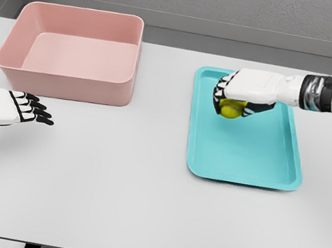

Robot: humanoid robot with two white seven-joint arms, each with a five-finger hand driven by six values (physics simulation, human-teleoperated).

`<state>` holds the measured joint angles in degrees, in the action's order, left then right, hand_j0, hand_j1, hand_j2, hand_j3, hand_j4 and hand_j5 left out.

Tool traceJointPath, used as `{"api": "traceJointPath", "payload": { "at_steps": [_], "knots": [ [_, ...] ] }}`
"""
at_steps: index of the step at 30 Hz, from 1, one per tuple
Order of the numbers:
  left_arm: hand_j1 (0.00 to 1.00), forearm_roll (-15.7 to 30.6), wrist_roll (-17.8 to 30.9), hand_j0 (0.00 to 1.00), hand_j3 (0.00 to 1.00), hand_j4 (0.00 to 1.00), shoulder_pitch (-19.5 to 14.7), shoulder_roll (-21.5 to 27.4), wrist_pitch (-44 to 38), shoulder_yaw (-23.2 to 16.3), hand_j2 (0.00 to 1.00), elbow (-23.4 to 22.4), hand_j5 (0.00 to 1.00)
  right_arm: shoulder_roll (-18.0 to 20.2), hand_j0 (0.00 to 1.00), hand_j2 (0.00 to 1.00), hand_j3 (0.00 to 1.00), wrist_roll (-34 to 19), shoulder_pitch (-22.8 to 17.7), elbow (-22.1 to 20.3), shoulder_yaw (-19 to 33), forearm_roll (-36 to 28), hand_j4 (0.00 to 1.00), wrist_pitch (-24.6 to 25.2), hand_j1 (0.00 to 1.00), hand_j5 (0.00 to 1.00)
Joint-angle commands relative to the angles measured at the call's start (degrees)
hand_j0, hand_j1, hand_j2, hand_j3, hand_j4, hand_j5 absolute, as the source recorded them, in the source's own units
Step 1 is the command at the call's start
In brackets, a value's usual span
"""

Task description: Put the tennis from the blue tray into the pink basket with both arms

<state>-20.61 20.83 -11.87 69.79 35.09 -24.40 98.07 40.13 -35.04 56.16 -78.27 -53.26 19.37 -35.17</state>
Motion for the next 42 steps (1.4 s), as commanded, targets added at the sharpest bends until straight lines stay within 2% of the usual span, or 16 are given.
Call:
{"api": "traceJointPath", "payload": {
  "at_steps": [1,7,14,16,34,42],
  "knots": [
    [1.00,0.39,-0.09,1.00,1.00,1.00,0.00,0.08,-0.09,0.06,1.00,0.01,1.00,-0.32,0.46,0.46,0.46,0.04,0.00,-2.23,-0.61,-0.30,0.46,0.17,0.46,0.46],
    [1.00,0.39,-0.09,1.00,1.00,1.00,0.00,0.08,-0.09,0.06,1.00,0.01,1.00,-0.93,0.45,0.45,0.45,0.04,-0.79,-6.28,-2.02,-0.21,0.45,0.17,0.45,0.45],
    [1.00,0.39,-0.09,1.00,1.00,1.00,0.00,0.08,-0.09,-0.03,1.00,0.01,1.00,-3.74,0.45,0.45,0.45,0.04,-1.05,-7.68,-3.16,-0.12,0.45,0.17,0.45,0.45],
    [1.00,0.39,-0.09,1.00,1.00,1.00,0.00,0.08,-0.09,-0.03,1.00,0.01,1.00,-3.92,0.45,0.45,0.45,0.04,-1.05,-7.60,-3.16,-0.04,0.45,0.17,0.45,0.45],
    [1.00,0.31,-0.09,1.00,1.00,1.00,0.00,0.17,-0.09,-0.12,1.00,-0.25,1.00,-16.49,0.45,0.45,0.45,0.04,-1.49,-6.98,-6.06,2.95,0.45,0.17,0.45,0.45],
    [1.00,0.31,-0.09,1.00,1.00,1.00,0.09,0.26,-0.09,-0.12,1.00,-0.34,1.00,-22.90,0.45,0.45,0.45,0.04,-1.93,-2.50,-6.50,4.89,0.45,0.17,0.45,0.45]
  ]
}}
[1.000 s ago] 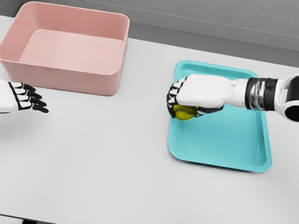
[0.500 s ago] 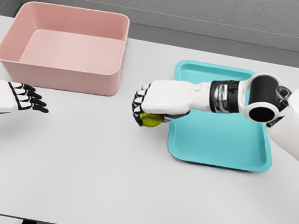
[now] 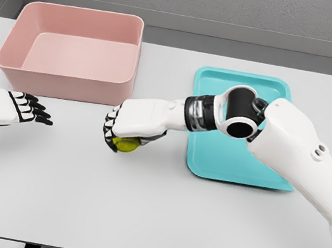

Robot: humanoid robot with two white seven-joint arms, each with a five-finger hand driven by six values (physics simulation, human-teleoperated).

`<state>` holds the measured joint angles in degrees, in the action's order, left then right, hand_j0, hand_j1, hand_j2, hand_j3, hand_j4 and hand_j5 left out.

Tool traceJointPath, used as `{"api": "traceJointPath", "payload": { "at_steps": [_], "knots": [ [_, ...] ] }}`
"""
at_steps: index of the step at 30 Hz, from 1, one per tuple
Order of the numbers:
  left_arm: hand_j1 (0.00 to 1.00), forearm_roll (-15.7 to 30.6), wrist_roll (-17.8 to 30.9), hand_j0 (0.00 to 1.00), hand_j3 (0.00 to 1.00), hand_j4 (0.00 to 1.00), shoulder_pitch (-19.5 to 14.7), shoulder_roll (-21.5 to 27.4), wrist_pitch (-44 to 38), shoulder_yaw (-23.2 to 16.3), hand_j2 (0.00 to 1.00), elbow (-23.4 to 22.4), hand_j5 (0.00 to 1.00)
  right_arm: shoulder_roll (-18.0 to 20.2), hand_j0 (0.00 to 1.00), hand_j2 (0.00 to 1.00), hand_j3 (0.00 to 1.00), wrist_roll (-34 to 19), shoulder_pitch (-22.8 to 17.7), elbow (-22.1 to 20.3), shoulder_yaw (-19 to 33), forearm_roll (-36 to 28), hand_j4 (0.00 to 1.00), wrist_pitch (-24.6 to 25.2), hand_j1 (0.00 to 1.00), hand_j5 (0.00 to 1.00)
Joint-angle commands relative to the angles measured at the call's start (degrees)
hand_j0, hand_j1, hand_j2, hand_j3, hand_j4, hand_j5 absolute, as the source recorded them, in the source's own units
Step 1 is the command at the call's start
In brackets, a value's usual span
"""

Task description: Put the tennis from the blue tray into the pink basket with both arms

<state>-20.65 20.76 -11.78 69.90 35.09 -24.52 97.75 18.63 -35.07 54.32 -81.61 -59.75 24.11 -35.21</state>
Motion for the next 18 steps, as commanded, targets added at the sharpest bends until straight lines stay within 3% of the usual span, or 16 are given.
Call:
{"api": "traceJointPath", "payload": {
  "at_steps": [1,8,11,18],
  "knots": [
    [1.00,0.26,-0.02,1.00,1.00,1.00,0.00,0.15,-0.09,0.00,1.00,-0.02,1.00,-2.98,0.45,0.45,0.45,0.07,0.00,2.15,-0.01,0.50,0.45,0.21,0.45,0.45],
    [1.00,0.35,-0.02,1.00,1.00,1.00,0.00,0.24,-0.09,0.00,1.00,-0.63,1.00,-7.55,0.45,0.45,0.45,0.07,0.00,6.54,-0.01,1.12,0.45,0.21,0.45,0.45],
    [1.00,0.52,-0.02,1.00,1.00,1.00,0.00,0.59,-0.09,0.00,1.00,-1.86,1.00,-10.36,0.45,0.45,0.45,0.07,0.00,10.59,-0.28,2.96,0.45,0.21,0.45,0.45],
    [1.00,0.61,-0.11,1.00,1.00,1.00,0.00,0.77,-0.09,0.00,1.00,-2.56,1.00,-13.26,0.45,0.45,0.45,0.07,0.00,13.40,-0.45,3.14,0.45,0.21,0.45,0.45]
  ]
}}
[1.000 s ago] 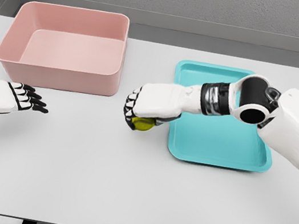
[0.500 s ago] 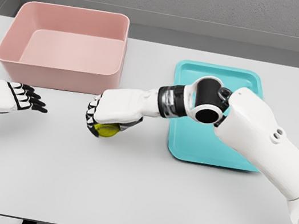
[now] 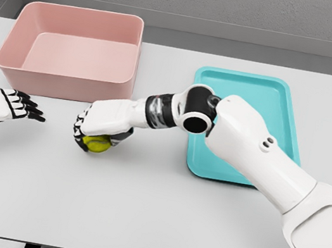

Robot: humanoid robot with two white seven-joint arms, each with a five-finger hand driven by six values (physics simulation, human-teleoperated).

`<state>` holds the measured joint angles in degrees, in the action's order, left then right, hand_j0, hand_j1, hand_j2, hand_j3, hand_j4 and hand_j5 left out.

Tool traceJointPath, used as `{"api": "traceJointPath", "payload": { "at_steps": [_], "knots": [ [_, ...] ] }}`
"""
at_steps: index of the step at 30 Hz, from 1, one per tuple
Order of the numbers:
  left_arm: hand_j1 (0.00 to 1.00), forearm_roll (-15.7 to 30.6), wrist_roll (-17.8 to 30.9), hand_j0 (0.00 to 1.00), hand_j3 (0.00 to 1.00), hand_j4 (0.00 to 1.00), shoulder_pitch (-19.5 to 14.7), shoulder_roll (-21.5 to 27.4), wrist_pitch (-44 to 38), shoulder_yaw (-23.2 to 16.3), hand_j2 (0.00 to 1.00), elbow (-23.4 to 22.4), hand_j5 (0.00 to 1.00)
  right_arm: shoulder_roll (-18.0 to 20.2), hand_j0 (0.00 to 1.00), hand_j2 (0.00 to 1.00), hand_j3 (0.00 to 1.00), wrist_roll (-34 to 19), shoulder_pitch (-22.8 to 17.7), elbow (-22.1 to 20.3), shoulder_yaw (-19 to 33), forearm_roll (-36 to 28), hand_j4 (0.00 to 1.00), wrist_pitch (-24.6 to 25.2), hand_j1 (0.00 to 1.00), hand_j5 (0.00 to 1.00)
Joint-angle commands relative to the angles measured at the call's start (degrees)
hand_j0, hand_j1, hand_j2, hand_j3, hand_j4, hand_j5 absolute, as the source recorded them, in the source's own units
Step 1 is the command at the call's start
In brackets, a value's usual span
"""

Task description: Put the tennis from the blue tray into the pink basket with both arms

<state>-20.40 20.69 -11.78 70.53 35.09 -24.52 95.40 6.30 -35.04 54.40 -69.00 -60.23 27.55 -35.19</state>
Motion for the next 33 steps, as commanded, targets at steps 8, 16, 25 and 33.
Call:
{"api": "traceJointPath", "payload": {
  "at_steps": [8,16,25,33],
  "knots": [
    [1.00,0.28,-0.04,1.00,1.00,1.00,0.00,0.14,-0.09,0.00,1.00,-0.21,1.00,-2.17,0.45,0.45,0.45,0.04,-0.26,1.32,-0.68,-0.04,0.45,0.19,0.45,0.45],
    [1.00,0.36,-0.04,1.00,1.00,1.00,0.00,0.14,-0.09,0.00,1.00,-0.13,1.00,-2.79,0.51,0.51,0.51,0.04,-0.79,3.35,-0.77,0.93,0.51,0.19,0.51,0.51],
    [1.00,0.36,-0.04,1.00,1.00,1.00,0.00,0.14,-0.09,0.00,1.00,-0.13,1.00,-2.79,0.93,0.93,0.93,0.04,-1.32,3.43,-0.59,1.28,0.93,0.19,0.93,0.93],
    [1.00,0.36,-0.04,1.00,1.00,1.00,0.00,0.14,-0.09,0.00,1.00,-0.13,1.00,-2.17,0.99,0.99,0.99,0.04,-1.32,1.68,1.25,0.93,0.99,0.19,0.99,0.99]
  ]
}}
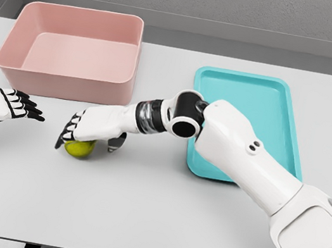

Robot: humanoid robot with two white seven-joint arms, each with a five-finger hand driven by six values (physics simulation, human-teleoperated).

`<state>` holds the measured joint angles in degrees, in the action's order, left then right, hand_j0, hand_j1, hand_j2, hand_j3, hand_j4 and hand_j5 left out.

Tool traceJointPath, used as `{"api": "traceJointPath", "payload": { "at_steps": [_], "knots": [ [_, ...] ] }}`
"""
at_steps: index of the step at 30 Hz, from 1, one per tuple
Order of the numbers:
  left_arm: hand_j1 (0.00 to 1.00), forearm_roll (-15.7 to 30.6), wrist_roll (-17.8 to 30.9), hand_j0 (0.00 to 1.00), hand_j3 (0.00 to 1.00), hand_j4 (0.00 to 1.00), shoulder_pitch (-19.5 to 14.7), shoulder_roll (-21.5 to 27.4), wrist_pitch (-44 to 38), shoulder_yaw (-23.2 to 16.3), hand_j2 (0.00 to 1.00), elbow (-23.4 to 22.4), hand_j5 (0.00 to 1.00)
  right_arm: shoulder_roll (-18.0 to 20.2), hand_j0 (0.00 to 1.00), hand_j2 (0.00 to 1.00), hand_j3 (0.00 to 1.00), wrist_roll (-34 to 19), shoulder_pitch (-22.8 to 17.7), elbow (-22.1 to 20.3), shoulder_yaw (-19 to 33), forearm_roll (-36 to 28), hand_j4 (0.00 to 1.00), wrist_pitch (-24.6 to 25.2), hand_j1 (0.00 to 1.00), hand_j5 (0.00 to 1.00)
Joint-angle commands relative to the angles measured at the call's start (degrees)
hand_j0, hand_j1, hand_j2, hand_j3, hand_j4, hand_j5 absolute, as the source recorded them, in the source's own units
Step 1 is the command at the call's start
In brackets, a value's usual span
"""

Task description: Put the tennis from the blue tray into the pink basket with both arms

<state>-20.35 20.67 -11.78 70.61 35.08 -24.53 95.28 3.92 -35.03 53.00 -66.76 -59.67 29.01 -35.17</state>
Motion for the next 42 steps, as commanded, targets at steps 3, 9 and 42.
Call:
{"api": "traceJointPath", "payload": {
  "at_steps": [3,9,42],
  "knots": [
    [1.00,0.31,-0.01,1.00,1.00,1.00,0.00,0.15,-0.08,0.01,1.00,0.00,1.00,1.88,0.99,0.99,0.99,0.03,0.00,-5.39,3.59,-0.53,0.99,0.17,0.99,0.99],
    [1.00,0.31,-0.01,1.00,1.00,1.00,0.00,0.23,-0.08,0.00,1.00,-0.27,1.00,8.38,0.99,0.99,0.99,0.03,-2.46,-10.84,8.95,-0.97,0.99,0.17,0.99,0.99],
    [1.00,-4.00,0.17,1.00,1.00,1.00,-10.63,-11.63,-0.08,-10.89,1.00,3.86,1.00,22.89,1.00,1.00,1.00,0.03,-50.89,-28.42,73.03,-26.72,1.00,0.17,1.00,1.00]
  ]
}}
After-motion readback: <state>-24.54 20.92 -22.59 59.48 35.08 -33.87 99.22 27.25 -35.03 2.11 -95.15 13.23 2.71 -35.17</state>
